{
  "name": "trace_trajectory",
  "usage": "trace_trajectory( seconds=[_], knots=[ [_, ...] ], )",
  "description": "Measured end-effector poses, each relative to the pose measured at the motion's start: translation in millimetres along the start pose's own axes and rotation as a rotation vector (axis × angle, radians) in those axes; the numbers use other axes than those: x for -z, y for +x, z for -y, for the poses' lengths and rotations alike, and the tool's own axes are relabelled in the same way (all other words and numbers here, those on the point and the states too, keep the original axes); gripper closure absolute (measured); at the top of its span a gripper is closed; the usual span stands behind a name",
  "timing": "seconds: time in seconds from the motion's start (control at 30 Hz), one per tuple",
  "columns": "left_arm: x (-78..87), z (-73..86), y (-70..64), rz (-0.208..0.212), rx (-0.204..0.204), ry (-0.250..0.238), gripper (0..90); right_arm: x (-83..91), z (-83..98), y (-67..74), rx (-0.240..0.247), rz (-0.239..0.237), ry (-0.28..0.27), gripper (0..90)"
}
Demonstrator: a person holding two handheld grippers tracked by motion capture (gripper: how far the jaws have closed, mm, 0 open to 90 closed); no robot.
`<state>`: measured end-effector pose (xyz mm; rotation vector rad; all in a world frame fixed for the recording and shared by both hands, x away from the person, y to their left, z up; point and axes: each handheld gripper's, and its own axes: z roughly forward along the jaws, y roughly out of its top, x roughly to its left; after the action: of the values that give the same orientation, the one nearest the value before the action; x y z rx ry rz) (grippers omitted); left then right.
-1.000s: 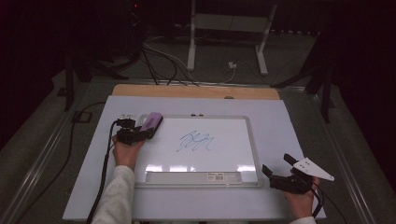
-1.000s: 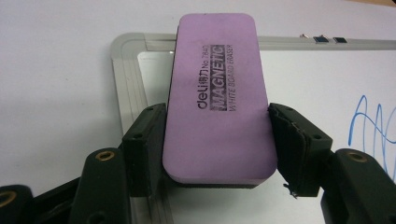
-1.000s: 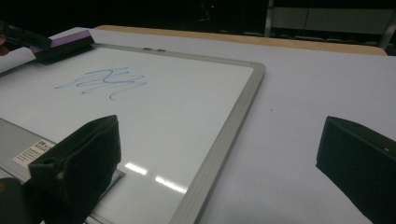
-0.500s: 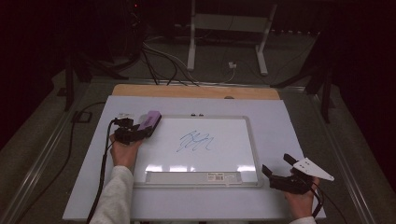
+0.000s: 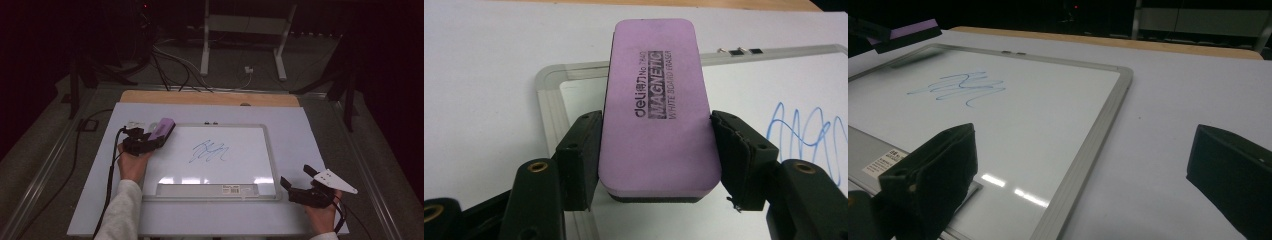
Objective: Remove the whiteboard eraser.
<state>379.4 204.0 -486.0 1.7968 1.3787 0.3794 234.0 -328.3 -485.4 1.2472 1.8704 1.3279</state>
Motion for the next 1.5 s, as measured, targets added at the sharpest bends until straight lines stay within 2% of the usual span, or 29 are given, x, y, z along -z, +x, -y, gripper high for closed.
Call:
trace_trajectory(
  seconds=[1.03, 1.5],
  knots=[
    [5.8, 6.2, -24.0, 0.097, -0.170, 0.033, 41.6, -0.6, 0.3, 0.7, 0.006, -0.005, 0.000, 0.1],
    [4.9, 14.2, -35.6, 0.134, -0.218, 0.050, 41.6, 0.3, 0.1, 0.7, 0.004, -0.003, -0.002, 0.1]
  ],
)
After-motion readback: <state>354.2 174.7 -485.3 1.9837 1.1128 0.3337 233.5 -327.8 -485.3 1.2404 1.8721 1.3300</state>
